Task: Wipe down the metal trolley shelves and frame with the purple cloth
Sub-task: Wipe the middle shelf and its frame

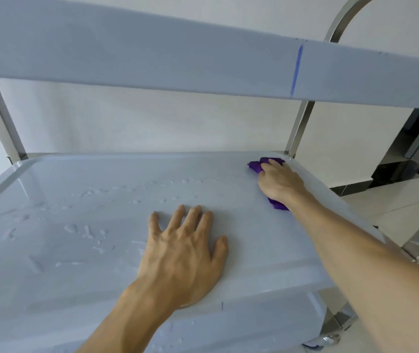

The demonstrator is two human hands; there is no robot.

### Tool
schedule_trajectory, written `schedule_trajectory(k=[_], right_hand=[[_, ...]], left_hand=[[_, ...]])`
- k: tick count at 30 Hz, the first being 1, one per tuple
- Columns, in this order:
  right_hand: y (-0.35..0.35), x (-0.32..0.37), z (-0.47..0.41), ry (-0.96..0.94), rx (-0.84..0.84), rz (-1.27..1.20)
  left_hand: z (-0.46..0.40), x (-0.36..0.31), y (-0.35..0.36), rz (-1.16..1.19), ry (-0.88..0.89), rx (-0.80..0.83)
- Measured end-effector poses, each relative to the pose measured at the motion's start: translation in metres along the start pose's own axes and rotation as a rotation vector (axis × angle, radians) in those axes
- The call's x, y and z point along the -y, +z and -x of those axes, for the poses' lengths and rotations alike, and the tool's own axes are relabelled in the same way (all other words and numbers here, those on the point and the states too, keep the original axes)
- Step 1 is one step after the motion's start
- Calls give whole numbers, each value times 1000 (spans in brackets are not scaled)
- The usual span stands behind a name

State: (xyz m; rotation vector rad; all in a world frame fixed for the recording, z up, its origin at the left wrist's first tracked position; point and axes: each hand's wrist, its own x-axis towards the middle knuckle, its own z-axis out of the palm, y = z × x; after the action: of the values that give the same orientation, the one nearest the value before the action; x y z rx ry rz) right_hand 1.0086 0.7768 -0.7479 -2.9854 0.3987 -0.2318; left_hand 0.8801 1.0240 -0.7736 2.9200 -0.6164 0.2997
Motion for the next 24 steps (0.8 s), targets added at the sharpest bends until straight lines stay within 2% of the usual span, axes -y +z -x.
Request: schedule_trajectory(k=[4, 7, 10, 14, 18, 21, 24], right_hand=[[14, 62, 4, -422, 24, -96], [15, 59, -3, -558, 36, -189], [7, 17, -28, -427, -5, -215], [-6, -63, -50, -1, -21, -62], [0, -51, -63, 87, -7, -71], [6, 2, -64, -87, 14, -132], [13, 69, -36, -491, 72, -165]], left_hand=[[4, 2, -1, 7, -19, 3], [9, 4, -2, 20, -42, -7], [12, 3, -2, 21, -58, -13], [14, -2, -3, 26, -46, -2], [18, -8, -2, 58, -43, -11], [21, -9, -2, 63, -43, -20], [22, -8, -6, 66, -54, -7]])
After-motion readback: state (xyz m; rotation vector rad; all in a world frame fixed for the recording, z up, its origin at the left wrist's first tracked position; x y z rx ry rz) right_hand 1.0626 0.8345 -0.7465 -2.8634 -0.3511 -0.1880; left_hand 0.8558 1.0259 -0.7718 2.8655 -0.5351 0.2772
